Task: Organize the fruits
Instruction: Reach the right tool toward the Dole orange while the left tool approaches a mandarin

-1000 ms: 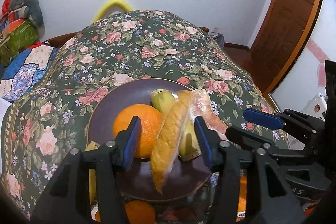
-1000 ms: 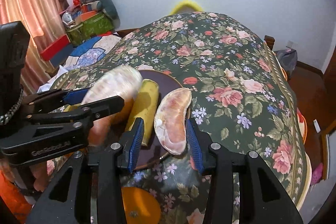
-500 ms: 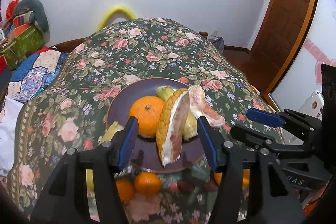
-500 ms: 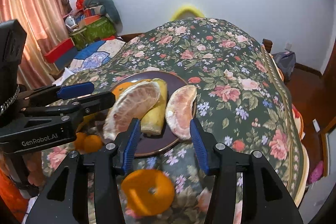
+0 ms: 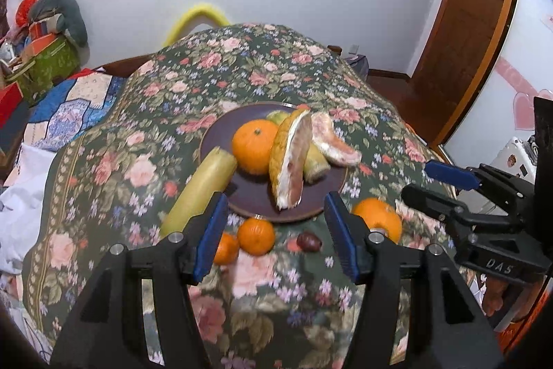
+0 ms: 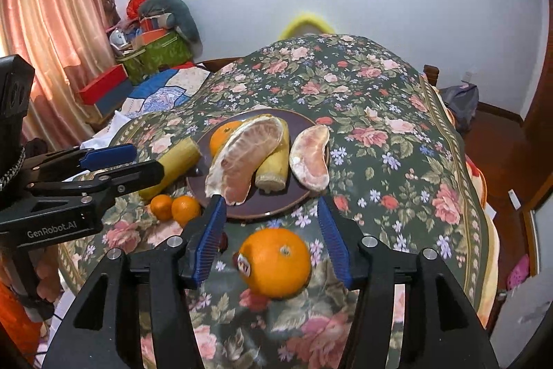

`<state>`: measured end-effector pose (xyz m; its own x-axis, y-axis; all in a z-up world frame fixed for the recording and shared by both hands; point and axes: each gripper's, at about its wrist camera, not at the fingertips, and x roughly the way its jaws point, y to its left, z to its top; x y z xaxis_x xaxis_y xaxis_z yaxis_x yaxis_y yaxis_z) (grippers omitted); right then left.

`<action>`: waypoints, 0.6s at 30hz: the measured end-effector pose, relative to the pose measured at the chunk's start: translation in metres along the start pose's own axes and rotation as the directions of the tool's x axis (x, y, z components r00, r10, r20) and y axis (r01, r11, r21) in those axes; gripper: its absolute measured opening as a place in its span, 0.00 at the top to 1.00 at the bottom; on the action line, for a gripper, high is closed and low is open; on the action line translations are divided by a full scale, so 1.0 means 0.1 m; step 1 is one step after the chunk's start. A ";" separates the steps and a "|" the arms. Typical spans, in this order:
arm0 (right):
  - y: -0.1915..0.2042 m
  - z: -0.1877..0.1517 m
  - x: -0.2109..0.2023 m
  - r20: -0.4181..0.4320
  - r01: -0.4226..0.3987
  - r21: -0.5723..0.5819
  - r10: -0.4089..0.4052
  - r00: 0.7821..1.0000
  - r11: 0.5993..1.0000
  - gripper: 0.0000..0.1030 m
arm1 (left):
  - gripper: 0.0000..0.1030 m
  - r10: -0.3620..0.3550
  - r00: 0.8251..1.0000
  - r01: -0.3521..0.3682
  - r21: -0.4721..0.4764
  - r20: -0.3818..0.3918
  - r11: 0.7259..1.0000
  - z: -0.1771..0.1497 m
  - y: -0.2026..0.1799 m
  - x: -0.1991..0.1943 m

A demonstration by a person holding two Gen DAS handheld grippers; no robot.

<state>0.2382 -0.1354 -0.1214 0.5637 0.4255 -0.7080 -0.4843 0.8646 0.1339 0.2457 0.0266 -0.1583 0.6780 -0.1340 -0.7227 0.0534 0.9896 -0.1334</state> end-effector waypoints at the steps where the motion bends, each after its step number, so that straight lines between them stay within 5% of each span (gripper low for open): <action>1: 0.00 -0.02 -0.01 0.000 0.009 0.000 -0.009 1.000 1.000 0.49 | 0.44 0.001 1.000 -0.001 -0.003 -0.006 1.000 -0.04 0.02 -0.01; 18: -0.07 -0.45 0.33 -0.120 0.008 0.058 -0.001 0.993 0.998 0.44 | 0.45 -0.007 0.991 0.004 -0.017 -0.134 1.000 -0.55 0.19 0.26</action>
<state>0.2300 -0.1391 -0.1768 0.4797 0.3898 -0.7861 -0.4401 0.8819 0.1688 0.2241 0.0387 -0.2167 0.5733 -0.1463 -0.8062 0.0437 0.9880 -0.1483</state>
